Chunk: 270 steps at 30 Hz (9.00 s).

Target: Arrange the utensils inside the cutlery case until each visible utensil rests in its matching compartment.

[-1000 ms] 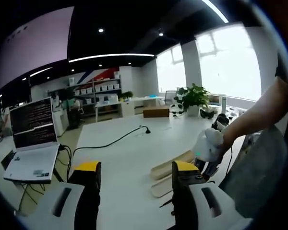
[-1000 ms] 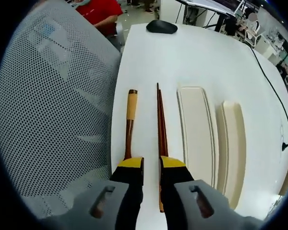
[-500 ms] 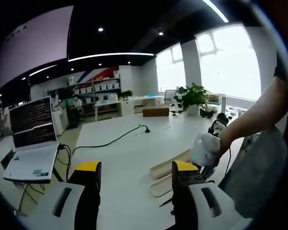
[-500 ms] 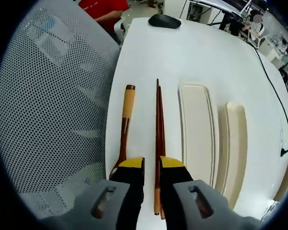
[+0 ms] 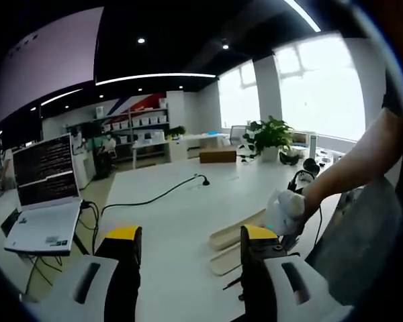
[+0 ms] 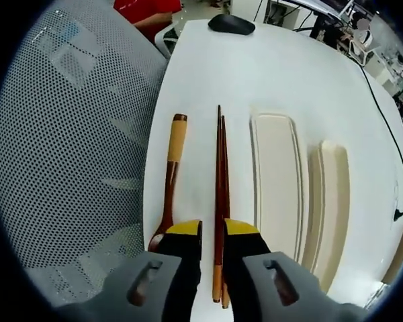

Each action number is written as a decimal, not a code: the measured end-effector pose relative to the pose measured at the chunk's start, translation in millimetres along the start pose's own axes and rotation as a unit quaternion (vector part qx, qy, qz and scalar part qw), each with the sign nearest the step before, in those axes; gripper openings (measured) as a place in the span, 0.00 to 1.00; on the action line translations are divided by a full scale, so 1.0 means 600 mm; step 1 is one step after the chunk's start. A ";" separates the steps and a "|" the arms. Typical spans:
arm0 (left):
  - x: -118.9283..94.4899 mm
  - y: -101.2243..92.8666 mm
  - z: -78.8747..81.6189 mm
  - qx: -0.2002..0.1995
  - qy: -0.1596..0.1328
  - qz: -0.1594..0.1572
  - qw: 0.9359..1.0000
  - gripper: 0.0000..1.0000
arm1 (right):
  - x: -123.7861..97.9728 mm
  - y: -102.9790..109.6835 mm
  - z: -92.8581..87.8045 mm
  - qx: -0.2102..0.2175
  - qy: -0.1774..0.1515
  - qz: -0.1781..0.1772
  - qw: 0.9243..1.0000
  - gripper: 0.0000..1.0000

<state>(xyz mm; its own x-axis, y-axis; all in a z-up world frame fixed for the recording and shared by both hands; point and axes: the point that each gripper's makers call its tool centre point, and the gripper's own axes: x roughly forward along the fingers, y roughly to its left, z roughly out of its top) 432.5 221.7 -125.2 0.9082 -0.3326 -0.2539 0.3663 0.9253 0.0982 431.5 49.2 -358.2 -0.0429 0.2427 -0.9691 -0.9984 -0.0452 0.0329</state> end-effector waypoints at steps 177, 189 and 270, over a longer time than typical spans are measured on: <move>0.011 0.006 -0.017 0.004 0.031 0.010 0.999 0.59 | -0.057 -0.212 -0.079 -0.006 0.068 -0.134 0.989 0.00; 0.015 0.007 -0.020 0.003 0.037 0.013 0.999 0.59 | -0.044 -0.213 -0.089 -0.009 0.075 -0.121 0.990 0.00; 0.005 0.006 -0.009 0.013 0.018 0.012 1.000 0.59 | -0.138 -0.131 -0.005 0.033 -0.067 -0.170 0.983 0.34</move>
<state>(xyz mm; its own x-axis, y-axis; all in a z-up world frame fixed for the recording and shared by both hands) 435.3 225.1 -130.8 0.9092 -0.3036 -0.2848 0.3502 0.9278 0.1289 513.7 30.1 -281.5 0.2940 0.3592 -0.8858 -0.9557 0.1234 -0.2672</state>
